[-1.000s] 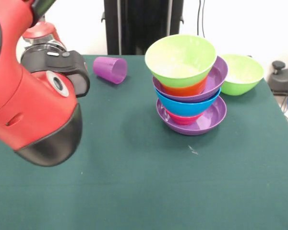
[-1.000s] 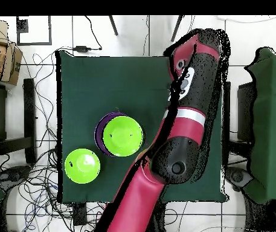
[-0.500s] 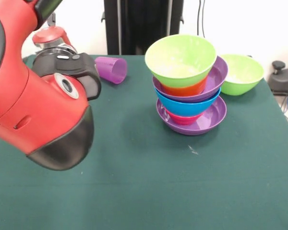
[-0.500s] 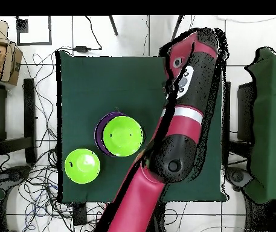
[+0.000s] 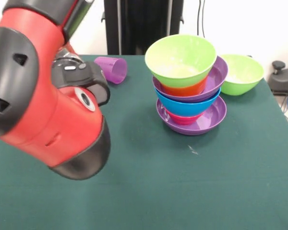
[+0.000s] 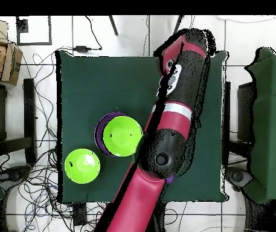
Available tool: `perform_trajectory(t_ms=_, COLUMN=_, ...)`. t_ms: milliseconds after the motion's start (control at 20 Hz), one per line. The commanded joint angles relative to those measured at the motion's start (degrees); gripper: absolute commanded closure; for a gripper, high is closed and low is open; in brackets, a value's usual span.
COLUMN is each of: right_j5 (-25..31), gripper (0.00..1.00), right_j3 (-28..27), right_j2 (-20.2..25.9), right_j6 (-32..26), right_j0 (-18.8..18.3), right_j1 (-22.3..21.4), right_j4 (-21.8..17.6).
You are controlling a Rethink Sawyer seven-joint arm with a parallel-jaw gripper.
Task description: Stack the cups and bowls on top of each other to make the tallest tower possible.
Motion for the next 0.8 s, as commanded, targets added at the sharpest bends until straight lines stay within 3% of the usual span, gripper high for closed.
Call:
perform_trajectory(t_ms=50, right_j5=-16.67, gripper=0.0, right_j3=-2.98, right_j2=-2.95, right_j6=-21.97, right_j0=2.34, right_j1=1.34, right_j4=1.23)
perform_trajectory(t_ms=150, right_j5=-20.66, gripper=0.0, right_j3=-1.82, right_j2=-1.65, right_j6=-11.83, right_j0=3.51, right_j1=0.91, right_j4=0.31)
perform_trajectory(t_ms=300, right_j5=-19.15, gripper=0.0, right_j3=-0.04, right_j2=-2.04, right_j6=-3.27, right_j0=3.2, right_j1=0.71, right_j4=4.28)
perform_trajectory(t_ms=450, right_j5=-25.01, gripper=0.0, right_j3=0.03, right_j2=-0.95, right_j6=-7.38, right_j0=2.51, right_j1=1.25, right_j4=7.92)
perform_trajectory(t_ms=500, right_j5=-25.61, gripper=0.0, right_j3=-0.08, right_j2=-1.37, right_j6=-12.02, right_j0=2.23, right_j1=1.26, right_j4=8.76)
perform_trajectory(t_ms=800, right_j5=-20.38, gripper=0.0, right_j3=0.05, right_j2=-7.21, right_j6=-17.59, right_j0=1.79, right_j1=-1.33, right_j4=6.39)
